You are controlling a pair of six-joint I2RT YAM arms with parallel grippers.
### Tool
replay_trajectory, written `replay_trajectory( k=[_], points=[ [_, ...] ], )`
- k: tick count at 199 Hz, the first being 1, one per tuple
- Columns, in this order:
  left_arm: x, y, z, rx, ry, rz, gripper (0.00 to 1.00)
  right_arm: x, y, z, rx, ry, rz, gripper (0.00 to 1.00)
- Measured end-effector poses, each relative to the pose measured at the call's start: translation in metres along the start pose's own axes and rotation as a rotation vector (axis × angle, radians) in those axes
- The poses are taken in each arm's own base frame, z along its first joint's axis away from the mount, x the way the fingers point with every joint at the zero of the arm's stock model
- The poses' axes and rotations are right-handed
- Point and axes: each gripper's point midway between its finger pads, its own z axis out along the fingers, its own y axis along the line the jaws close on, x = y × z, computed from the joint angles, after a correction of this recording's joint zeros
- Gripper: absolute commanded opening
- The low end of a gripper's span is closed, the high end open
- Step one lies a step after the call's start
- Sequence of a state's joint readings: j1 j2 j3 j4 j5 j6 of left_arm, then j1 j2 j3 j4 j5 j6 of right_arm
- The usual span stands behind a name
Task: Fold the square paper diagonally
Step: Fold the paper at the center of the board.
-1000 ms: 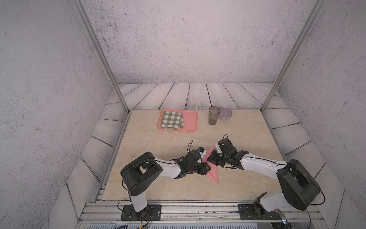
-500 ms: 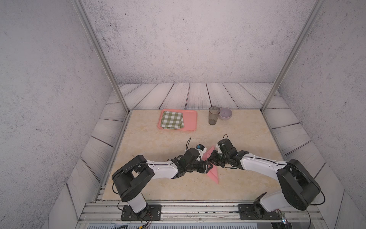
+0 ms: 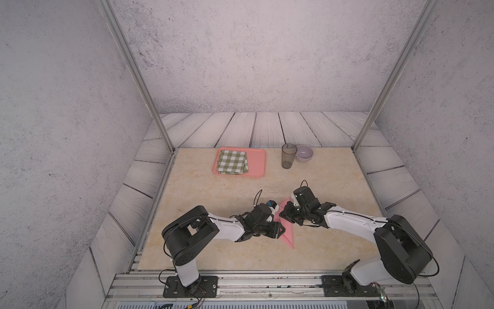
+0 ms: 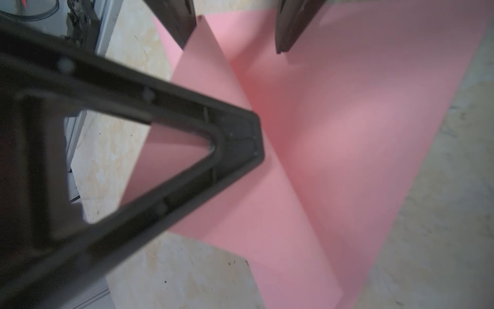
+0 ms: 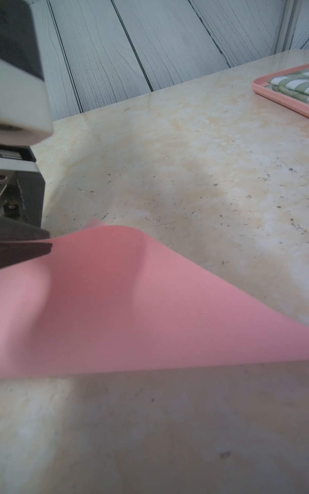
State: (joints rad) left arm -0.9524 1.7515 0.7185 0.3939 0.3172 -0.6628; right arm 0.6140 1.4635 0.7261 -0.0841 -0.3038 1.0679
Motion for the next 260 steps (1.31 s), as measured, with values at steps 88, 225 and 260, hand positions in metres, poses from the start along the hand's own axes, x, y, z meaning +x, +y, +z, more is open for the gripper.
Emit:
replay_trajectory(
  k=[88,225,260],
  points=[
    [-0.016,-0.008,0.001,0.010,-0.052,-0.021,0.33,0.000,0.005,-0.008,-0.039,-0.024,0.013,0.00],
    [-0.009,-0.010,0.002,0.008,-0.008,0.019,0.01,0.003,-0.003,-0.014,-0.010,-0.031,-0.018,0.53],
    [0.002,-0.007,0.002,0.007,0.033,0.039,0.01,0.005,-0.008,-0.020,0.023,-0.027,-0.048,0.64]
  ],
)
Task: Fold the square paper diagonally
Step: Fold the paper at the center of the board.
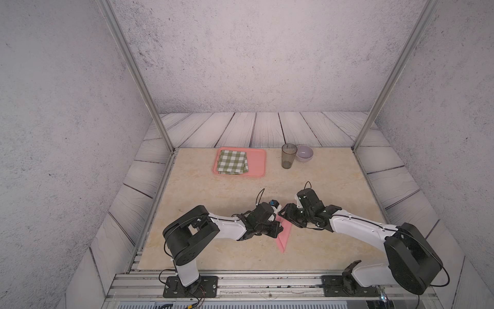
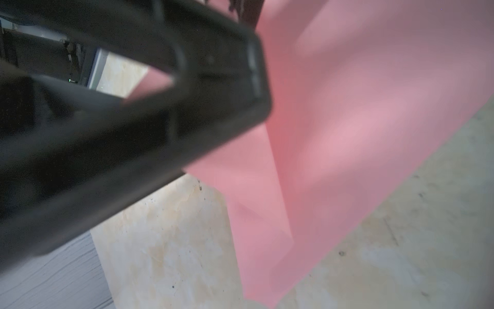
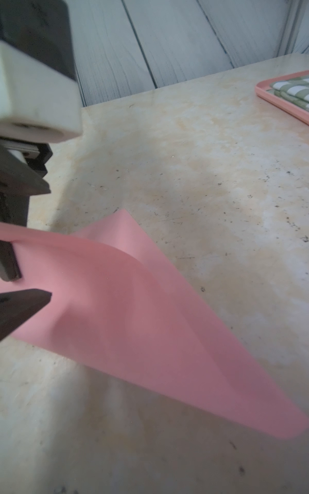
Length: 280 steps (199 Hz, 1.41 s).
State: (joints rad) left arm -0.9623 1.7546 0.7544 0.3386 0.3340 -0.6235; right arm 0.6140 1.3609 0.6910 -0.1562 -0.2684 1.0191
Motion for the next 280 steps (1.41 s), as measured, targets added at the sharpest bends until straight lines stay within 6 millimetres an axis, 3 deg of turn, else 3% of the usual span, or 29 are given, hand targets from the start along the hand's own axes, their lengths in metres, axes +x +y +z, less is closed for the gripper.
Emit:
replay_trajectory(
  k=[38,65,85,111,170,226,280],
  points=[
    [0.005,-0.004,-0.004,0.022,0.034,0.040,0.01,-0.016,0.005,-0.031,0.062,-0.070,-0.091,0.71],
    [0.009,-0.015,-0.013,0.070,0.060,0.088,0.01,-0.048,0.017,-0.062,0.068,-0.145,-0.157,0.71],
    [0.014,-0.022,-0.023,0.095,0.077,0.124,0.01,-0.068,0.021,-0.072,0.080,-0.149,-0.208,0.70],
    [0.019,-0.025,-0.034,0.102,0.090,0.167,0.02,-0.069,0.026,-0.057,0.081,-0.066,-0.281,0.65],
    [0.035,-0.020,-0.039,0.094,0.152,0.232,0.02,-0.035,0.026,-0.012,-0.024,0.210,-0.317,0.49],
    [0.049,-0.019,-0.043,0.102,0.196,0.266,0.02,-0.023,0.032,0.011,-0.103,0.345,-0.341,0.45],
    [0.067,-0.051,-0.061,0.170,0.225,0.388,0.01,-0.007,0.024,0.017,-0.144,0.397,-0.332,0.43]
  ],
)
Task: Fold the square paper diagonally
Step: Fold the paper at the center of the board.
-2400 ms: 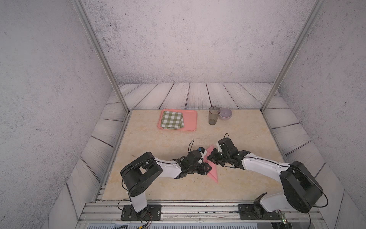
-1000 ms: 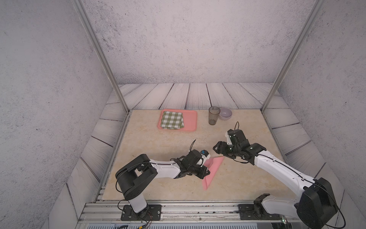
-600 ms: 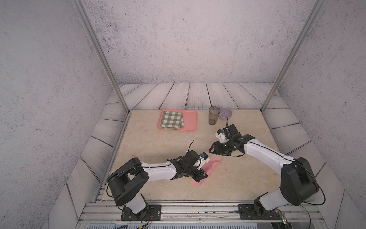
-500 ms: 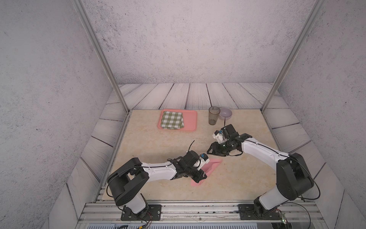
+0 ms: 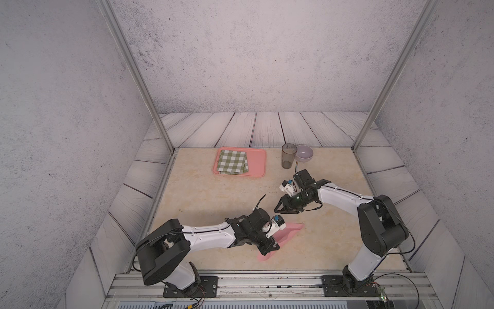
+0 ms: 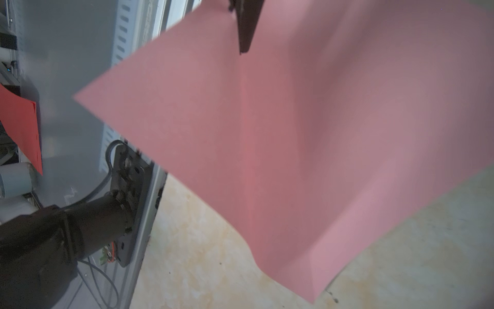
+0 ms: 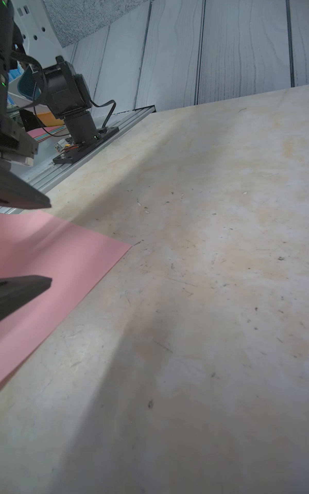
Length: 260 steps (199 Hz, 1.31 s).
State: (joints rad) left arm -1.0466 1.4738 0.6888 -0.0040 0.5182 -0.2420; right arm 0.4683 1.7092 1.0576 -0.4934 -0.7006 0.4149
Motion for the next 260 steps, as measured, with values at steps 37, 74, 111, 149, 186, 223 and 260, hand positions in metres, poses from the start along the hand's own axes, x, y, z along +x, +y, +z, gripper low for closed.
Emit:
replay_trajectory(
  k=[37,74,111,149,186,223,260],
  points=[
    [0.021,0.003,-0.014,-0.050,-0.026,0.014,0.00,0.025,-0.010,0.008,-0.025,0.029,0.018,0.40],
    [0.047,0.019,-0.016,-0.119,-0.018,-0.024,0.00,0.035,-0.004,0.003,-0.048,0.015,-0.014,0.38],
    [0.051,0.027,-0.006,-0.134,0.001,-0.051,0.00,0.049,-0.005,0.003,-0.049,0.008,-0.036,0.37],
    [0.055,0.028,0.005,-0.125,0.041,-0.088,0.00,0.066,-0.006,0.010,-0.043,0.027,-0.065,0.35],
    [0.042,0.009,0.006,-0.088,0.047,-0.055,0.00,0.069,-0.005,0.014,-0.025,0.032,-0.083,0.34],
    [0.036,-0.015,0.002,-0.051,0.057,-0.004,0.00,0.053,0.006,0.008,-0.017,0.014,-0.116,0.33],
    [0.046,-0.019,0.002,-0.054,0.094,0.016,0.00,0.028,0.025,0.017,-0.013,0.016,-0.193,0.37]
  ],
)
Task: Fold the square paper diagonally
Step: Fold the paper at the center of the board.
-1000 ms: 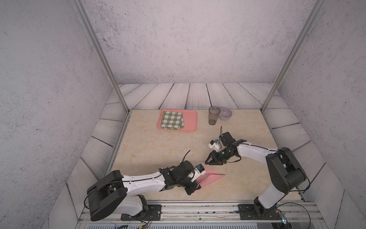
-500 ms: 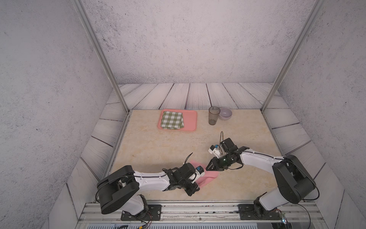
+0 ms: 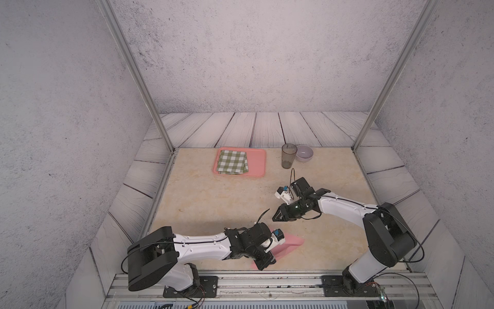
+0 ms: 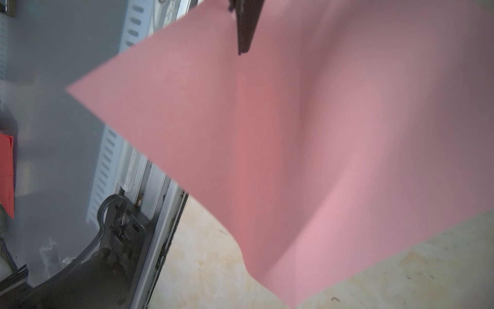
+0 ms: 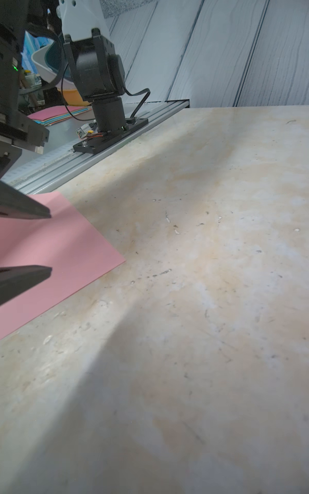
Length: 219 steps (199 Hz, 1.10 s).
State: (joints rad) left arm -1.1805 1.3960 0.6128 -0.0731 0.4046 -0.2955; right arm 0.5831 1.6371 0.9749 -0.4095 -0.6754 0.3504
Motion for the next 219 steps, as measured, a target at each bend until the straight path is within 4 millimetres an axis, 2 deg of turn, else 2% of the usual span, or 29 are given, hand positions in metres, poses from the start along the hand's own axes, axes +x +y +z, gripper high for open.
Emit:
replay_trajectory(
  k=[45,87,102,144,183,219],
  points=[
    [0.008,0.008,0.008,-0.027,0.033,-0.006,0.00,0.028,0.008,0.033,0.005,0.124,-0.036,0.37],
    [0.010,0.011,0.011,-0.043,0.043,0.013,0.00,0.044,-0.009,0.047,0.041,0.177,-0.004,0.37],
    [0.008,0.011,0.010,-0.051,0.042,0.019,0.00,0.045,-0.017,0.050,0.069,0.182,0.005,0.37],
    [0.008,0.017,0.008,-0.087,0.053,0.037,0.00,0.038,-0.022,0.052,0.093,0.154,0.010,0.33],
    [0.001,0.022,-0.005,-0.149,0.018,0.058,0.00,0.027,-0.030,0.048,0.092,0.105,0.050,0.32],
    [-0.005,0.031,-0.014,-0.217,-0.015,0.069,0.00,0.025,-0.033,0.046,0.080,0.092,0.068,0.32]
  ],
)
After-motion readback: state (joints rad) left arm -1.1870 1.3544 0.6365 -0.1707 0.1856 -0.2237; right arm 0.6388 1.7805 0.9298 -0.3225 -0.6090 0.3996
